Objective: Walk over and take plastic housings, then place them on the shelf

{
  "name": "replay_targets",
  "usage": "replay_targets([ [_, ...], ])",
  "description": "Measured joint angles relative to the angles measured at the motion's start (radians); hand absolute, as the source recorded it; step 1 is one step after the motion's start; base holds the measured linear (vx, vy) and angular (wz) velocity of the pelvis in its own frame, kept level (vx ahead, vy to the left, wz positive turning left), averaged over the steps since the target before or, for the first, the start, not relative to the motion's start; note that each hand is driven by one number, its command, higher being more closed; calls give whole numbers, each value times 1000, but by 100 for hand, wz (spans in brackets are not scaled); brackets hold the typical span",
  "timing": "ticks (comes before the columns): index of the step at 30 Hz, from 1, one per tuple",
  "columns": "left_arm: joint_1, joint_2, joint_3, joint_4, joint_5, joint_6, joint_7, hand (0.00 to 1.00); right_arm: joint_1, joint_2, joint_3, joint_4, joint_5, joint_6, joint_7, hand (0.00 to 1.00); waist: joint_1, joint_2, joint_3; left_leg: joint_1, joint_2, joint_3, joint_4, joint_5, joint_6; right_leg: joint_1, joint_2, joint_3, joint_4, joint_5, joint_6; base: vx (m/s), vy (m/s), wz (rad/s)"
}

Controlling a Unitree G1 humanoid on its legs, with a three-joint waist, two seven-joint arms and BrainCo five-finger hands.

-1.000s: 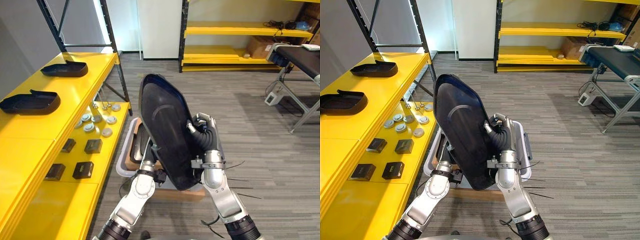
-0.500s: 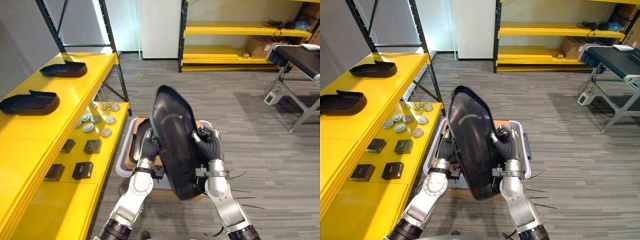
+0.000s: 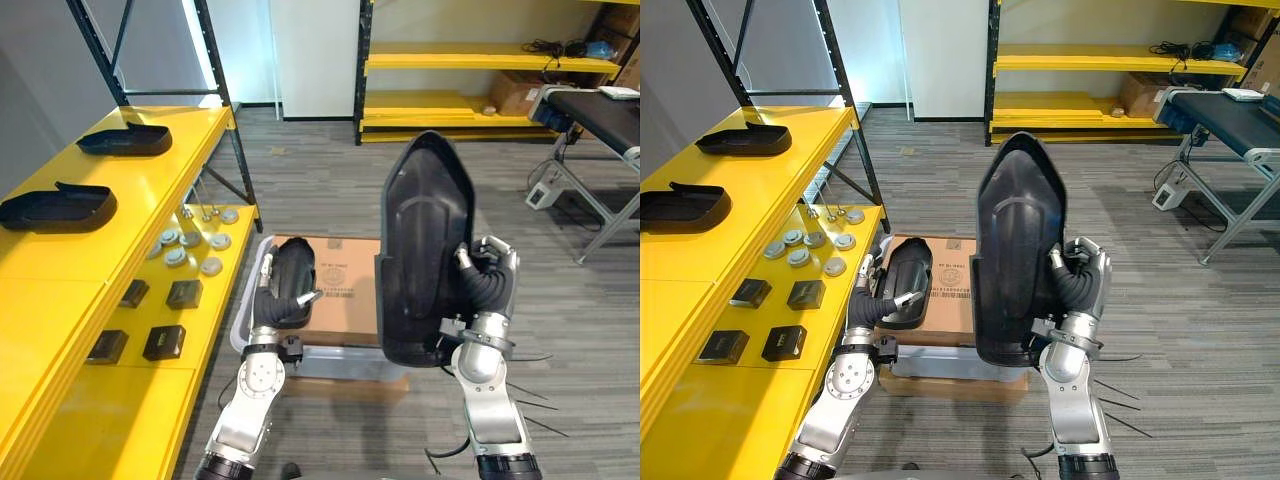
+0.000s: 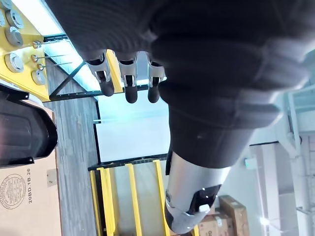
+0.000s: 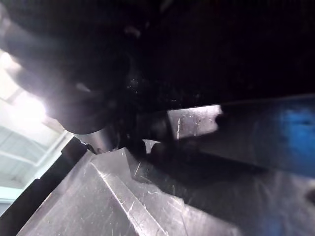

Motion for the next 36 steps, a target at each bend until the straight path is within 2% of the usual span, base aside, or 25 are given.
replay_targets([
  [9,11,-18,-16,-23,-74,-2,-40,0,0,-2,-13,0,-77,27,-1,100,0,24,-5,-3,0,-9,0,1,1,6,0,-5,-8,1,1,0,0,2],
  [14,11,-16,-89,-42,-137,-21,-78,0,-3,-7,5,0,-107,28,-3,100,2,25,-5,-3,0,-12,0,0,0,10,0,-6,-12,1,2,0,0,2],
  [22,0,-16,-191,-48,-146,-21,-104,0,-53,-29,93,2,-118,28,-4,100,1,25,-4,-3,0,-12,0,0,0,12,1,-7,-12,1,1,0,0,0],
  [29,-50,-6,-262,-52,-161,-32,-124,0,-61,-39,165,23,-118,22,3,100,10,25,-2,-2,0,-12,0,0,0,12,1,-7,-11,1,2,0,0,0],
  [35,-65,4,-297,-51,-159,-32,-142,0,-61,-39,214,23,-68,-9,25,100,10,20,2,-1,0,-11,0,0,0,12,1,-6,-11,1,2,0,0,0],
  [36,-65,5,-298,-51,-159,-32,-143,100,-61,-40,217,23,-61,-11,30,100,10,20,2,-1,0,-11,0,0,0,12,1,-6,-11,1,2,0,0,0],
])
